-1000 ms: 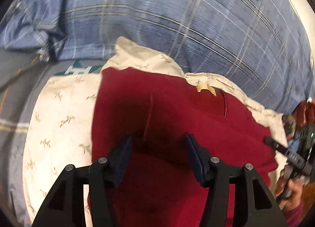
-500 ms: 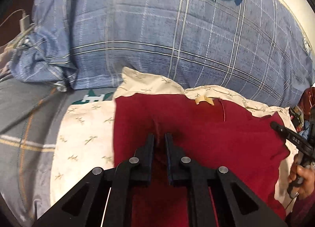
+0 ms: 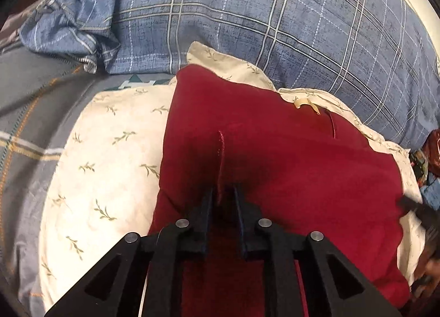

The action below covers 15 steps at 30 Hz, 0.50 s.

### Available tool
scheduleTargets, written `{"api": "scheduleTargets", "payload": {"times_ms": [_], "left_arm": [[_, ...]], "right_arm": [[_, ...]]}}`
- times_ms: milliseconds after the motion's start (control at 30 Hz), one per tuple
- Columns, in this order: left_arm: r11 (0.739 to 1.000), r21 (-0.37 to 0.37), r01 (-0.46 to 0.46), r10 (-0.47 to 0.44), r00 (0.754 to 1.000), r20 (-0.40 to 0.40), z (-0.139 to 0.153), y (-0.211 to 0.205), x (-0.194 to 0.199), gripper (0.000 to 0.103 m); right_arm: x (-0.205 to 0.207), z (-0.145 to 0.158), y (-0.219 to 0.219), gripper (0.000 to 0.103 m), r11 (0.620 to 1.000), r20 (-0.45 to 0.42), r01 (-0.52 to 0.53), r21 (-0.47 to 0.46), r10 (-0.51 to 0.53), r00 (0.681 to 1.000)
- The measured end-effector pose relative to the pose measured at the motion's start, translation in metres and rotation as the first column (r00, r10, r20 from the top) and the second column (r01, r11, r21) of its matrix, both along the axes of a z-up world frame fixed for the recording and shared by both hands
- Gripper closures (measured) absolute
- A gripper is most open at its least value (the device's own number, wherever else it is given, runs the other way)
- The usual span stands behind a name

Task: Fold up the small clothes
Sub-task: 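Fold the hem up toward the collar with both grippers and press flat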

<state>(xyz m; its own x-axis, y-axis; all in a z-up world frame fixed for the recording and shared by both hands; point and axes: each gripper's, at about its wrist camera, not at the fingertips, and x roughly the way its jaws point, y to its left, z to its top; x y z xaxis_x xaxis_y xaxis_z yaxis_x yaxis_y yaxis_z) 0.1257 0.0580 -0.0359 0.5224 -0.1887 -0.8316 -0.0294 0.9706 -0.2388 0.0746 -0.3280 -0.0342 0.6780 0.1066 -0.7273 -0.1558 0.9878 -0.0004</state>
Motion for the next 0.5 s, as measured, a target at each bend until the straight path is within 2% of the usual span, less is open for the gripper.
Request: {"api": "scheduleTargets", "payload": {"times_ms": [33, 67, 167, 233, 300, 400, 500], "left_arm": [[1.0, -0.007, -0.001, 0.001, 1.0, 0.004, -0.001, 0.001, -0.001, 0.086], [1.0, -0.013, 0.001, -0.001, 1.0, 0.003, -0.001, 0.003, -0.001, 0.085], [0.999, -0.049, 0.004, -0.004, 1.0, -0.011, 0.007, 0.007, -0.009, 0.072], [0.997, -0.071, 0.005, -0.005, 1.0, -0.003, 0.017, 0.01, -0.019, 0.052], [0.996, -0.086, -0.002, 0.005, 0.999, 0.033, 0.026, 0.014, -0.037, 0.041], [0.996, -0.088, 0.004, -0.001, 0.999, 0.034, 0.03, 0.019, -0.063, 0.039], [0.995, -0.091, 0.029, -0.029, 1.0, 0.001, 0.027, 0.026, -0.095, 0.039]], "right_arm": [[-0.003, -0.013, 0.001, 0.068, 0.999, -0.021, 0.016, -0.047, -0.017, 1.0], [-0.008, -0.014, -0.003, 0.069, 1.0, -0.006, 0.021, -0.014, -0.021, 1.0], [-0.022, -0.004, -0.015, 0.065, 0.994, -0.02, 0.057, 0.088, -0.055, 0.998], [-0.038, 0.005, -0.02, 0.062, 0.992, -0.001, 0.065, 0.108, -0.065, 0.998], [-0.057, 0.009, -0.019, 0.058, 0.989, -0.006, 0.044, 0.142, -0.044, 0.999], [-0.088, 0.01, -0.022, 0.046, 0.973, -0.037, 0.001, 0.229, 0.008, 0.999], [-0.122, 0.0, -0.026, 0.044, 0.946, -0.074, -0.046, 0.32, 0.073, 0.995]]}}
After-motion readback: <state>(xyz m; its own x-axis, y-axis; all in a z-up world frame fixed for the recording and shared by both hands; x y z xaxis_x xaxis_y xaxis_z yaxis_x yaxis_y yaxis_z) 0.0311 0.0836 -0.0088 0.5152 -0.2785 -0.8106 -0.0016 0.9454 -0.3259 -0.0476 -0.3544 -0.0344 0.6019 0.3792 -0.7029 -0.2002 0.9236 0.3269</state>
